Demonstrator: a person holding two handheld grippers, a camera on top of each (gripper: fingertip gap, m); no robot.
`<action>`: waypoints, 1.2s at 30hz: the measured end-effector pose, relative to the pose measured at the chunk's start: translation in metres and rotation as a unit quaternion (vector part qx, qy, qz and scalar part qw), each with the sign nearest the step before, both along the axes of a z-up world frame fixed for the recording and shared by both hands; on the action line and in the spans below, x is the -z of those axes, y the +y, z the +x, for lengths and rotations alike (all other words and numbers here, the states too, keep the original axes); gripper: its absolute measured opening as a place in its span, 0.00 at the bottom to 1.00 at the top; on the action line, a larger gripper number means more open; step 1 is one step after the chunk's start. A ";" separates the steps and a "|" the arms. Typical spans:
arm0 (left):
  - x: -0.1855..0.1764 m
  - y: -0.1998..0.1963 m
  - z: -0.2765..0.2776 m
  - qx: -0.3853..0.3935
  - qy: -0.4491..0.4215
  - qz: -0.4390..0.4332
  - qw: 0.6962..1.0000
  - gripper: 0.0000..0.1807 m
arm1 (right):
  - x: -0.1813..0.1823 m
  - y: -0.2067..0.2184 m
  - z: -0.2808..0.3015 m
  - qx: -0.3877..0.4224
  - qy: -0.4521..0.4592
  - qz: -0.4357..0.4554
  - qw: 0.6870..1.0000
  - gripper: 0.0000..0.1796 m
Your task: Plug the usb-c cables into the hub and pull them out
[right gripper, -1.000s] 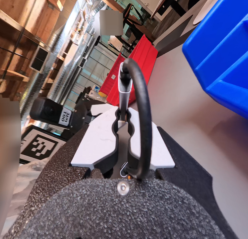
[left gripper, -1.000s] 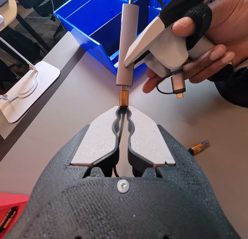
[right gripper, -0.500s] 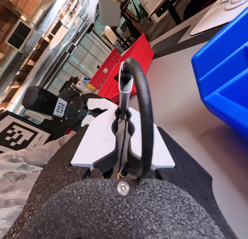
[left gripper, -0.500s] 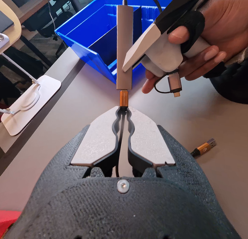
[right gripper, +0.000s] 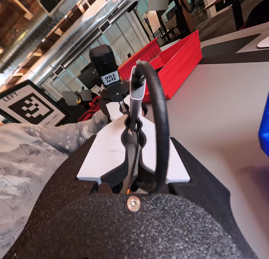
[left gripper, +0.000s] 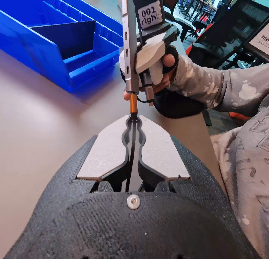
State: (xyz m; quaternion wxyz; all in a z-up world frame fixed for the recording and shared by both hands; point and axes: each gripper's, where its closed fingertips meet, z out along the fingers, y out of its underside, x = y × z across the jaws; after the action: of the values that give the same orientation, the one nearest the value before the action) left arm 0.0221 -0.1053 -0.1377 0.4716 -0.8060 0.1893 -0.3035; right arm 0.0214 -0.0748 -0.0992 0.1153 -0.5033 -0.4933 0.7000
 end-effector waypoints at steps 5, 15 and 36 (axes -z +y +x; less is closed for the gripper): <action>0.011 -0.002 0.010 0.026 -0.025 -0.029 0.999 0.04 | 0.007 -0.006 0.004 -0.015 -0.009 0.052 0.998 0.05; 0.012 -0.009 0.021 0.060 -0.015 -0.043 0.997 0.04 | 0.007 -0.015 0.014 -0.059 -0.013 0.076 0.995 0.05; 0.013 -0.012 0.014 0.056 -0.035 -0.063 0.996 0.04 | 0.009 -0.017 0.009 -0.033 0.010 0.132 0.991 0.12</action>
State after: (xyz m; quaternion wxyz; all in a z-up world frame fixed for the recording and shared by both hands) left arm 0.0363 -0.1175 -0.1505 0.4082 -0.8111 0.1983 -0.3690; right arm 0.0299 -0.0919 -0.1083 0.1620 -0.4600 -0.5966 0.6373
